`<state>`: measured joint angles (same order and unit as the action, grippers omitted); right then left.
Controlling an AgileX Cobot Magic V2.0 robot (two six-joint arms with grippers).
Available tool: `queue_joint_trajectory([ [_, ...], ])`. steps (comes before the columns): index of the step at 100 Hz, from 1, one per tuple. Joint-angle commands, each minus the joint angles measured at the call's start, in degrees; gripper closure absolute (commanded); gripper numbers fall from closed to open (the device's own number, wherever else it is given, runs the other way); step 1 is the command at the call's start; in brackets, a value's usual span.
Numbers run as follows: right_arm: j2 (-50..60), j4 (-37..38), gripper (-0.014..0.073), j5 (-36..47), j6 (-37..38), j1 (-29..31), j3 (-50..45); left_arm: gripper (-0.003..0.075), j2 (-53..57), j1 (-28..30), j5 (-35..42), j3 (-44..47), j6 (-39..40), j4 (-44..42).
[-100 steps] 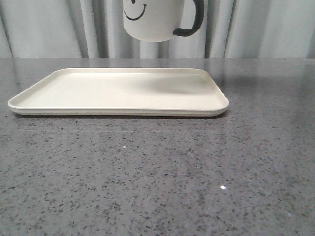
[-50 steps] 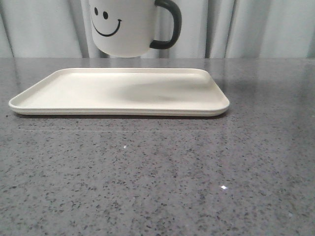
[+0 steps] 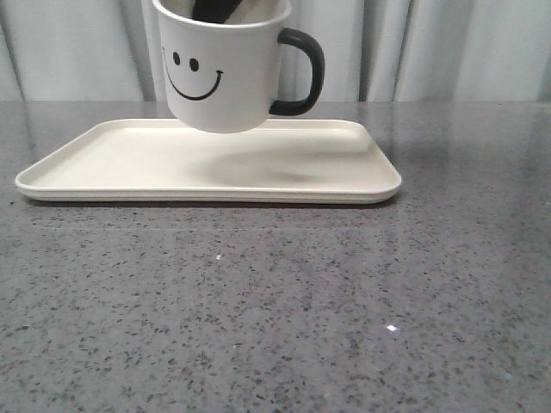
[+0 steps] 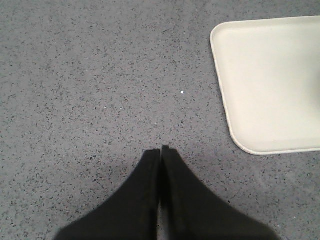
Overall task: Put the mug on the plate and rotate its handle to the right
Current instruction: 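Lower the turned mug back onto the tray with the right gripper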
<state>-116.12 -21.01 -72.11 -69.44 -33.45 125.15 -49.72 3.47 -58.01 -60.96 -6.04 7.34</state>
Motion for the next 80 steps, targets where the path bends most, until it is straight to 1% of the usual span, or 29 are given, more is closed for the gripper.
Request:
queue_joint_trajectory([
  [1, 3.4, -2.0, 0.0659, -4.6, -1.3, 0.0, 0.8, 0.0740, 0.4, 0.2, 3.8, -1.4, 0.0, 0.5],
  [21, 3.4, -2.1, 0.0659, -4.6, -2.1, 0.0, -2.4, 0.0740, 0.4, 0.2, 3.6, -1.4, 0.0, 0.5],
  [33, 3.4, -3.6, 0.0659, -4.6, -2.7, 0.0, -2.5, 0.0740, 0.4, 0.2, 3.5, -1.4, 0.0, 0.5],
  [80, 3.3, -3.4, 0.0659, -4.6, -3.9, 0.0, -2.9, 0.0740, 0.4, 0.2, 3.5, -1.4, 0.0, 0.5],
])
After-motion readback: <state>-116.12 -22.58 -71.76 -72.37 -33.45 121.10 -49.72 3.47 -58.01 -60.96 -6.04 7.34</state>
